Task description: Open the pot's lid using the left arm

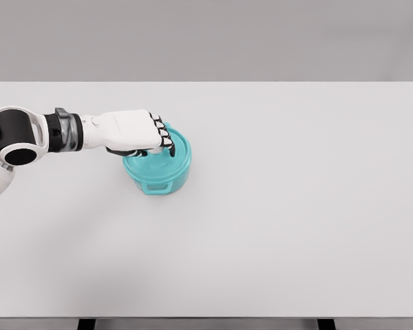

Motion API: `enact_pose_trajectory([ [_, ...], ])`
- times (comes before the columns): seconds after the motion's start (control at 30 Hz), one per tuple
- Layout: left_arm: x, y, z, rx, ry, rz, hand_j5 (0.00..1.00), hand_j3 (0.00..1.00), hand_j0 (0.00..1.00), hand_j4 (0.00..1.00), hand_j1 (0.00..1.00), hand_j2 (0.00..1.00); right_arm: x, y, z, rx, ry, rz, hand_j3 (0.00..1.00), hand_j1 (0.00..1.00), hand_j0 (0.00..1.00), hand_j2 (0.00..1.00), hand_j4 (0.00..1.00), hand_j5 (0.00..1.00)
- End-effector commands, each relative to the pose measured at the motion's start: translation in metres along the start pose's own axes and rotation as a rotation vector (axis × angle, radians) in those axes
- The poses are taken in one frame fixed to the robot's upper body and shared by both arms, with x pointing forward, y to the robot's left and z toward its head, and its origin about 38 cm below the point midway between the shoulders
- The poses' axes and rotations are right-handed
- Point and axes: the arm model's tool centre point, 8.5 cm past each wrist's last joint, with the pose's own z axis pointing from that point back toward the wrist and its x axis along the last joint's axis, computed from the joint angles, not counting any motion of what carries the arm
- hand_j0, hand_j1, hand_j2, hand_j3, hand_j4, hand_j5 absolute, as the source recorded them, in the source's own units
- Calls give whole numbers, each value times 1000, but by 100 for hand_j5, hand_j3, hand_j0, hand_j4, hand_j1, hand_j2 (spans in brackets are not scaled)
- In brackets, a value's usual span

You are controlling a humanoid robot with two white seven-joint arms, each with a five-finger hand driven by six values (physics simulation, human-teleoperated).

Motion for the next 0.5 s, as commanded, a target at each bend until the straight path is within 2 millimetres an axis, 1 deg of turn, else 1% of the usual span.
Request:
enact_pose_trajectory([
  [0.0, 0, 0, 0, 3, 1, 4, 61, 61, 61, 61, 61, 61, 0, 0, 0, 0, 0, -1, 100, 100, 100, 100, 100, 100],
  [0.3, 0, 1, 1, 4, 2, 4, 56, 56, 56, 56, 56, 56, 0, 0, 0, 0, 0, -1, 100, 100, 100, 100, 100, 100],
  [0.47, 0, 1, 1, 4, 1, 5, 55, 55, 55, 55, 55, 55, 0, 0, 0, 0, 0, -1, 100, 100, 100, 100, 100, 100],
])
